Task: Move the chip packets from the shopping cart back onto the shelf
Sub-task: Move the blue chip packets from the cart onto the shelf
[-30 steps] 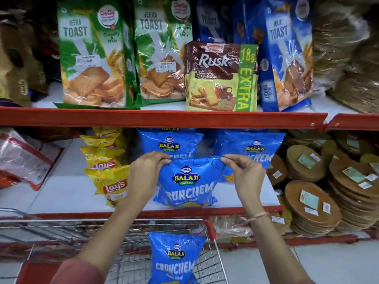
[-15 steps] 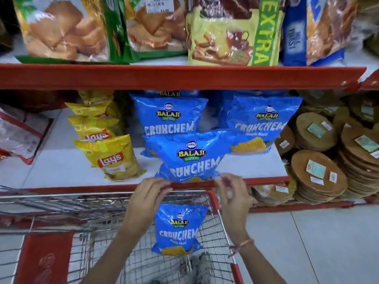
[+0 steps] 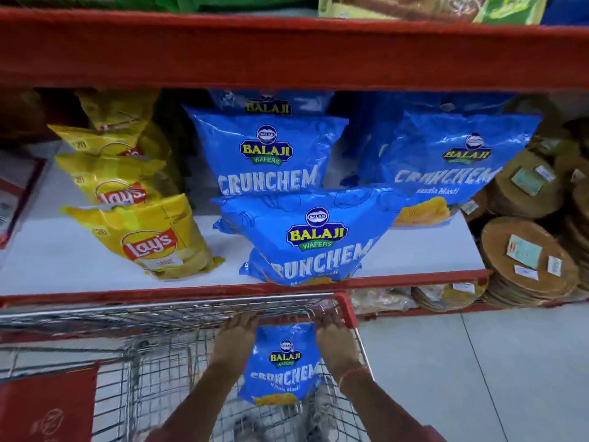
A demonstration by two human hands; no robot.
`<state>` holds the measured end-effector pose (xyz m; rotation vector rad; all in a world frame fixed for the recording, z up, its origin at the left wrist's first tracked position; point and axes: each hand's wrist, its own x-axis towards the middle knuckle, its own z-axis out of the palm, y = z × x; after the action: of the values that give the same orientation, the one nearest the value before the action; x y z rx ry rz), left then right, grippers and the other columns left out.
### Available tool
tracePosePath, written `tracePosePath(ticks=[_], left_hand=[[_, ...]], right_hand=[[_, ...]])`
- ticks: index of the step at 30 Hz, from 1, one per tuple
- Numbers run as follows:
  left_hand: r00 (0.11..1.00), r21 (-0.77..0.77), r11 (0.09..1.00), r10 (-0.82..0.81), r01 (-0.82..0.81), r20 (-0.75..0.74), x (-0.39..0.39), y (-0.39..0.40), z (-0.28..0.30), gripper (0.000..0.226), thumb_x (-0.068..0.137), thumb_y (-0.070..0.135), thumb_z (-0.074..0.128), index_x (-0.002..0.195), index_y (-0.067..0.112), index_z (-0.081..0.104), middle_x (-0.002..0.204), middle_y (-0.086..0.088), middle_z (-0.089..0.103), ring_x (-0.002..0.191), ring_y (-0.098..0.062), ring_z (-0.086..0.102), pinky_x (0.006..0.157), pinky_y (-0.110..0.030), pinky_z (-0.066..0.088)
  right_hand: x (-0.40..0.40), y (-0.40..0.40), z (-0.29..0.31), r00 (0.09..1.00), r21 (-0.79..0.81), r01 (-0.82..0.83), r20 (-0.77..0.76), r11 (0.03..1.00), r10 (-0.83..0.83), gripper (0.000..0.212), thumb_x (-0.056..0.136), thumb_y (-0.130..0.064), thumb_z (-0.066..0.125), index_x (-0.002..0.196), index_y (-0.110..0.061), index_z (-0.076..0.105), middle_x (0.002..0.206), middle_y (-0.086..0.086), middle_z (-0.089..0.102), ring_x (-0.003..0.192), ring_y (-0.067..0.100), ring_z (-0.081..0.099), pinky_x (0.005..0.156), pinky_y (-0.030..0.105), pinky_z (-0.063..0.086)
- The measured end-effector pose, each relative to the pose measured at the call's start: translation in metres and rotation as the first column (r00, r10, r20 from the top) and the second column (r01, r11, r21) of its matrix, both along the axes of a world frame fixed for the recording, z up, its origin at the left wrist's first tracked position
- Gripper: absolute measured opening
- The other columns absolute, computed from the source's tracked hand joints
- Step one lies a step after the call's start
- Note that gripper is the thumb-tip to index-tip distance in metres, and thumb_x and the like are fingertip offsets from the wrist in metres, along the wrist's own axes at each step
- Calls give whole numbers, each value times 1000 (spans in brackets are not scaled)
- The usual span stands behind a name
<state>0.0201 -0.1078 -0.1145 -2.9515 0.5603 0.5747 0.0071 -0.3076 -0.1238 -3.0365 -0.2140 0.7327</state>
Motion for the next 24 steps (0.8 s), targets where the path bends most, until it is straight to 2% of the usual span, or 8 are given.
tracePosePath(ticks=[2, 3, 5, 8, 15, 17, 20, 24], left_hand=[[995, 16, 998, 64, -62, -80, -3, 3, 1, 34, 73, 1, 70, 104, 13, 67, 120, -6, 65, 93, -23, 70, 78, -33, 58], [993, 35, 997, 68, -65, -98, -6, 7, -1, 31, 84, 2, 58, 112, 15, 62, 126, -4, 59, 101, -23, 66, 86, -34, 54], [990, -31, 996, 80, -84, -119, -13, 16, 2, 27, 92, 7, 50, 115, 18, 59, 124, -3, 60, 107, -24, 62, 89, -35, 51], [987, -157, 981, 98, -117, -124, -30, 20, 20, 27, 88, 6, 53, 109, 20, 64, 122, -1, 59, 104, -25, 62, 81, -36, 52], [986, -404, 906, 160, -127, 48, -60, 21, 94, 19, 79, 0, 67, 94, 12, 70, 102, -4, 65, 91, -23, 66, 72, -38, 60], [968, -498, 856, 223, -135, 119, -62, 16, 123, 20, 79, -2, 67, 93, 13, 70, 101, -2, 66, 87, -21, 66, 69, -38, 61], [939, -578, 814, 246, -64, 241, -61, 3, 165, 38, 62, -14, 75, 89, 13, 71, 93, -3, 73, 81, -21, 69, 65, -33, 62], [882, -660, 750, 280, 46, 380, -47, -25, 218, 16, 75, 5, 64, 88, 11, 72, 89, -6, 76, 80, -22, 70, 74, -30, 54]], right_hand=[[-2, 0, 15, 997, -20, 40, 70, 999, -38, 23, 78, 0, 69, 101, 2, 66, 104, 22, 71, 99, 28, 68, 78, 32, 60], [-4, -1, 24, 997, -23, 56, 51, 998, -54, 14, 81, 0, 64, 95, -1, 68, 97, 19, 73, 92, 27, 70, 76, 33, 58], [-13, -5, 34, 995, -15, 86, -39, 996, -87, 22, 90, 2, 47, 103, -5, 63, 103, 16, 71, 98, 30, 67, 83, 38, 54], [-35, -11, 53, 987, 20, 159, -10, 987, -159, 23, 92, -3, 48, 105, -13, 64, 102, 10, 72, 97, 26, 67, 82, 34, 54], [-86, -21, 114, 942, 146, 257, 181, 955, -281, 27, 91, -2, 49, 105, -19, 63, 98, 5, 72, 87, 23, 68, 74, 33, 55], [-88, -27, 144, 900, 264, 274, 269, 925, -343, 21, 92, -7, 53, 102, -22, 64, 95, 2, 73, 82, 21, 69, 68, 30, 55], [-84, -41, 191, 790, 501, 256, 384, 827, -477, 14, 85, -4, 63, 88, -16, 68, 94, 3, 72, 76, 22, 67, 63, 29, 54], [-71, -69, 244, 704, 574, 172, 496, 800, -507, 14, 79, 3, 67, 83, -10, 70, 84, 10, 71, 78, 29, 65, 66, 39, 56]])
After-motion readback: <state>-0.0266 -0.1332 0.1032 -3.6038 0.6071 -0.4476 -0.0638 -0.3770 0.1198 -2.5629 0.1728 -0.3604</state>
